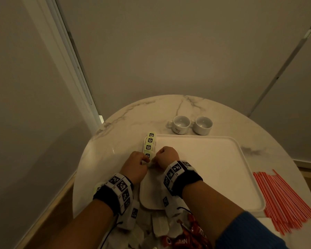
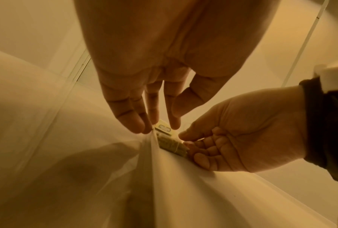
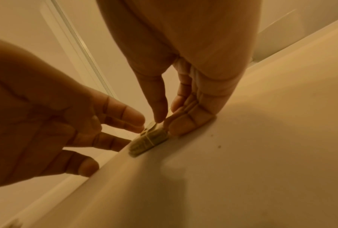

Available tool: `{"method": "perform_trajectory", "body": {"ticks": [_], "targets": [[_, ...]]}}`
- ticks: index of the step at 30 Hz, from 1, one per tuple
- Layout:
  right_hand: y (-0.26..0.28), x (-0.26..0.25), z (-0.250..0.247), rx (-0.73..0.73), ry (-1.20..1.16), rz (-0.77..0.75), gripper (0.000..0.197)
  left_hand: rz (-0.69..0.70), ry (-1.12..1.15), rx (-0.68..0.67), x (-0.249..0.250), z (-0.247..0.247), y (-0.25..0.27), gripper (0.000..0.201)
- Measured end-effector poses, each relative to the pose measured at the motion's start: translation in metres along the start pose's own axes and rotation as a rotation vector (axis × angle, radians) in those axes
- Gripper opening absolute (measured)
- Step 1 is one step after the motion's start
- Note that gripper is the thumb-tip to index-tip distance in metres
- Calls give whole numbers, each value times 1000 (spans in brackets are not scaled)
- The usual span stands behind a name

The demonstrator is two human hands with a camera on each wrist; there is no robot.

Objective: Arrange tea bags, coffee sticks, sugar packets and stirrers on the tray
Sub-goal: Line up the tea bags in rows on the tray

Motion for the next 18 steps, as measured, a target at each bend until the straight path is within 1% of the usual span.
{"method": "perform_trajectory", "body": {"ticks": [3,6,10,12,14,18], "targets": [[0,-1,1,24,17,-16,11,16,3,-21,2,1,0,31],[0,-3,-1,37,52,-30,7,38,-36,-43,4,2,-2,37],[2,-3,-2,26,79,-31,10,35,-36,-44,4,2,-2,38],[1,-2,-2,30,74,-26,20,21,17,-2,2,-3,-3,33],[0,-1,-2,41,70,-28,27,14,18,23,0,-6,-3,33],[1,0,-3,55,76,-35,27,7,-17,-10,-3,-2,-5,35]]}}
Point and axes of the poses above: each hand's wrist, its own y-axis away from the middle knuckle, its own z-axis out of the palm, x = y × z, the point moved 7 cm from there along -y, towards the middle knuckle, and after that the axes turned 2 degrees about -x, right-handed, at the moved point
